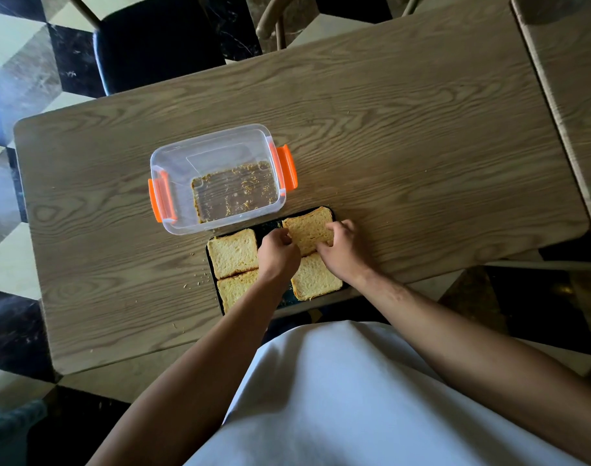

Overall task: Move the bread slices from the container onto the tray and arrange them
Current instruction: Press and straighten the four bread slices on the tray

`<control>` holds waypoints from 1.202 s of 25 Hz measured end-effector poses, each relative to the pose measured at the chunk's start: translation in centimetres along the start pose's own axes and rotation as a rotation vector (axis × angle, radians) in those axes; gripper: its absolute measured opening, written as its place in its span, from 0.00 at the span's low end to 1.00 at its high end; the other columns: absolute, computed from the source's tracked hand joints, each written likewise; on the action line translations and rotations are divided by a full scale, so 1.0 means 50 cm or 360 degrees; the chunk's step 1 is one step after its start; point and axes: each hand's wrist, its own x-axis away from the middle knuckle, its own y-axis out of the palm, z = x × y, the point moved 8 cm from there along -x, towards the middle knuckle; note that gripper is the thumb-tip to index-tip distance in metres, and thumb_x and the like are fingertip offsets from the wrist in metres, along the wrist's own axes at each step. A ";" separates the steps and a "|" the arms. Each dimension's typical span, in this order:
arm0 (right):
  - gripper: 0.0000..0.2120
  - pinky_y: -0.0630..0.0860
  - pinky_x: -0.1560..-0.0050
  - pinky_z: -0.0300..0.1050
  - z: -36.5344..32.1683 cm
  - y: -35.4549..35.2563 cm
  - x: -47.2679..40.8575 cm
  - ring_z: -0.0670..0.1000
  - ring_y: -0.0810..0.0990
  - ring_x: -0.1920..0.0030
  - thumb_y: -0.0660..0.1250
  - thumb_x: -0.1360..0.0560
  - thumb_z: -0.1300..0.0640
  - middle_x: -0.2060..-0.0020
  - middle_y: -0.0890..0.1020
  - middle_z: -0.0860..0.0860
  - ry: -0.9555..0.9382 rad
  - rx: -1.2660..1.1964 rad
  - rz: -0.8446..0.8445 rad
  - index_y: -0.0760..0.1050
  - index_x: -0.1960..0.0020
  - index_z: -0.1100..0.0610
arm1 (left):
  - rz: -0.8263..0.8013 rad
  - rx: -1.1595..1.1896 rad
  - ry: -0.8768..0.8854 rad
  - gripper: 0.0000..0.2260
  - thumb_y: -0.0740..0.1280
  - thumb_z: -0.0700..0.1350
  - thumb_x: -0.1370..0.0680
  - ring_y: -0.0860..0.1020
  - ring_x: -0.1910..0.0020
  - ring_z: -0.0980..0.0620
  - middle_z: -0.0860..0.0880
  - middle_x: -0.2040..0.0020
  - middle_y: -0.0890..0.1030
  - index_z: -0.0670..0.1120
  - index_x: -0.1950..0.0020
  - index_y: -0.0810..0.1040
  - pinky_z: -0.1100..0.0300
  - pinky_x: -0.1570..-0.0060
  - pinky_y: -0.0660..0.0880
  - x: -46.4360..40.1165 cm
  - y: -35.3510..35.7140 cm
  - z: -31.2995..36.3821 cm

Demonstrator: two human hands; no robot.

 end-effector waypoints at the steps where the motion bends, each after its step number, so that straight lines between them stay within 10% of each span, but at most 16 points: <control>1: 0.23 0.60 0.52 0.29 0.003 0.000 0.003 0.55 0.72 0.38 0.68 0.25 0.60 0.36 0.68 0.59 -0.0009 0.0003 0.0013 0.70 0.32 0.65 | -0.0010 -0.0017 0.0010 0.16 0.58 0.31 0.31 0.73 0.65 0.46 0.46 0.64 0.79 0.38 0.51 0.82 0.56 0.65 0.67 0.002 -0.001 -0.003; 5: 0.18 0.60 0.56 0.28 0.011 -0.009 0.021 0.55 0.73 0.41 0.67 0.25 0.61 0.38 0.69 0.60 -0.0036 0.0020 0.0102 0.73 0.36 0.65 | -0.0019 -0.0101 0.0086 0.14 0.57 0.28 0.31 0.71 0.67 0.48 0.48 0.66 0.73 0.47 0.64 0.73 0.56 0.66 0.67 0.025 -0.023 -0.016; 8: 0.16 0.64 0.54 0.32 0.023 -0.008 0.044 0.55 0.74 0.42 0.66 0.25 0.61 0.39 0.71 0.59 -0.0011 0.0058 0.0138 0.74 0.37 0.64 | -0.0056 -0.0140 0.0054 0.15 0.59 0.29 0.27 0.80 0.55 0.43 0.47 0.55 0.77 0.46 0.54 0.80 0.53 0.57 0.78 0.039 -0.031 -0.060; 18: 0.19 0.77 0.47 0.51 0.043 0.050 0.106 0.57 0.76 0.46 0.69 0.26 0.55 0.40 0.71 0.57 0.0015 0.0261 0.0131 0.73 0.36 0.58 | -0.0216 -0.0055 -0.0070 0.18 0.62 0.35 0.26 0.77 0.68 0.53 0.42 0.52 0.85 0.41 0.39 0.82 0.70 0.83 0.65 0.048 0.008 -0.119; 30: 0.26 0.75 0.48 0.47 0.071 0.037 0.091 0.58 0.77 0.45 0.68 0.27 0.52 0.39 0.71 0.56 -0.0097 0.0337 -0.0070 0.71 0.31 0.57 | -0.0185 0.0176 -0.0229 0.13 0.64 0.33 0.28 0.86 0.59 0.40 0.44 0.61 0.87 0.44 0.52 0.86 0.39 0.53 0.83 0.053 0.052 -0.121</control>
